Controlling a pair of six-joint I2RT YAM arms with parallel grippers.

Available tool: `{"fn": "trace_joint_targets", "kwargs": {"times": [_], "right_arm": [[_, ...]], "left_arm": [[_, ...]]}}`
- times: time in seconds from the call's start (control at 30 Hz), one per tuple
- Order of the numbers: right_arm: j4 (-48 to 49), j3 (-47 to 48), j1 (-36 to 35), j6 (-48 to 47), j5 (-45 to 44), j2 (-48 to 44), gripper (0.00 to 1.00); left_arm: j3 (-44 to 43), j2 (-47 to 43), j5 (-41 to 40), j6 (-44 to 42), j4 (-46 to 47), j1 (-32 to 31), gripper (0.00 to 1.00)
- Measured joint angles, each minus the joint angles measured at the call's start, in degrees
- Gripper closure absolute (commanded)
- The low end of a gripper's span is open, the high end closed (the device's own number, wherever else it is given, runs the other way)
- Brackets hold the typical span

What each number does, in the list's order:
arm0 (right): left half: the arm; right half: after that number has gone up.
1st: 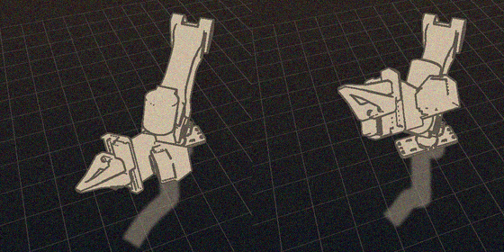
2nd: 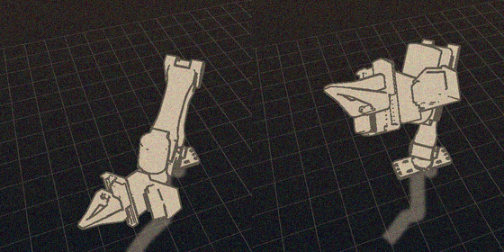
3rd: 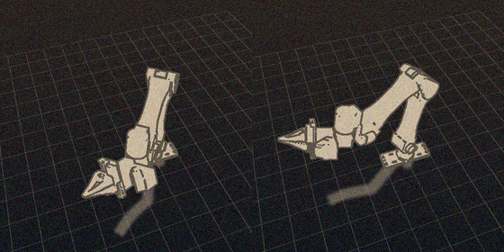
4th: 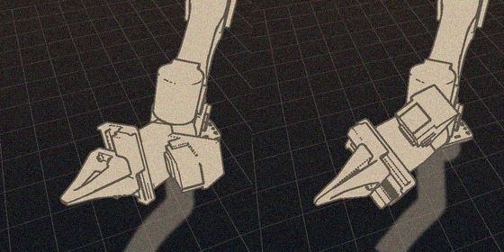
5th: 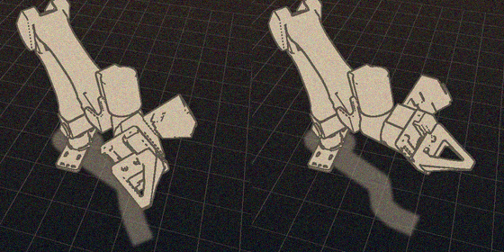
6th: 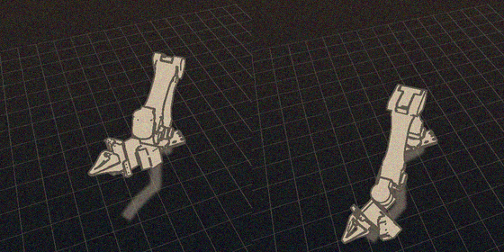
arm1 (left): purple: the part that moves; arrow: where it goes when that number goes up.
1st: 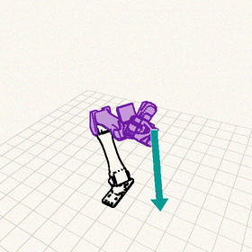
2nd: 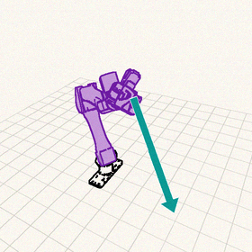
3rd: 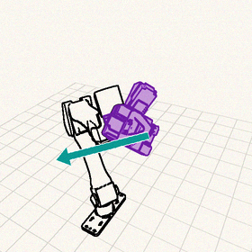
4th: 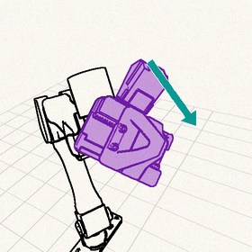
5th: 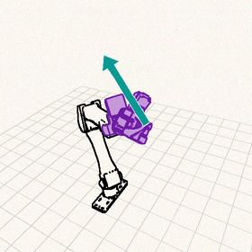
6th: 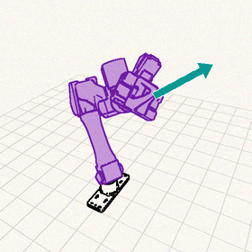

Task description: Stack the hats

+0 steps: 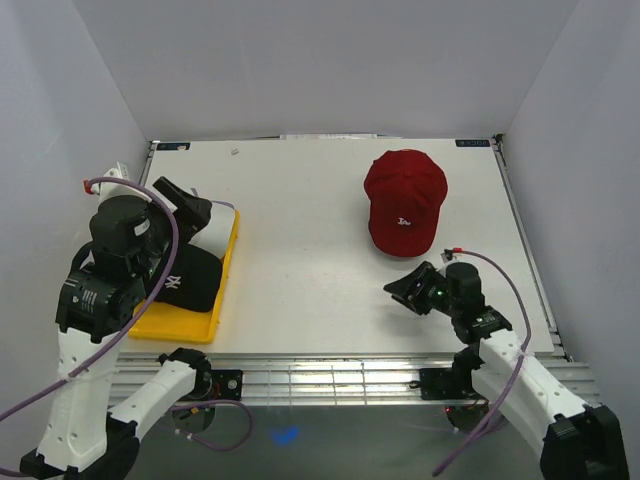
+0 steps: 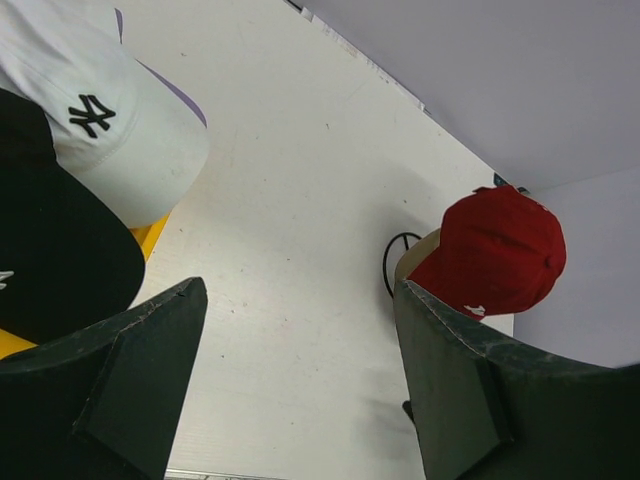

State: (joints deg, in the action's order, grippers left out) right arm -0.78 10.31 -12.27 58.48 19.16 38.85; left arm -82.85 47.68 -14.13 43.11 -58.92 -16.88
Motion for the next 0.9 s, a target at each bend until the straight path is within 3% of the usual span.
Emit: {"fn": "trace_joint_targets", "kwargs": {"times": [0.17,0.33,0.63,0.9], "right_arm": [[-1.84,9.09,-22.84,-0.31,-11.61,8.52,0.52],[-0.13,26.23,-37.53,-3.34,-20.31,24.55,0.49],[12.72,55.65,-43.93,-9.94,-13.88,54.23,0.47],[15.93,71.08,-45.75,-10.84,-6.71,71.67,0.45]], "left_arm": [[0.0,1.03,0.33,0.35,-0.04,0.0,0.15],[-2.12,1.9,1.53,0.22,-1.29,0.0,0.14],[-14.82,4.0,4.92,-0.9,-2.95,0.0,0.14],[-22.14,4.7,7.08,-1.7,-5.4,0.0,0.13]]}}
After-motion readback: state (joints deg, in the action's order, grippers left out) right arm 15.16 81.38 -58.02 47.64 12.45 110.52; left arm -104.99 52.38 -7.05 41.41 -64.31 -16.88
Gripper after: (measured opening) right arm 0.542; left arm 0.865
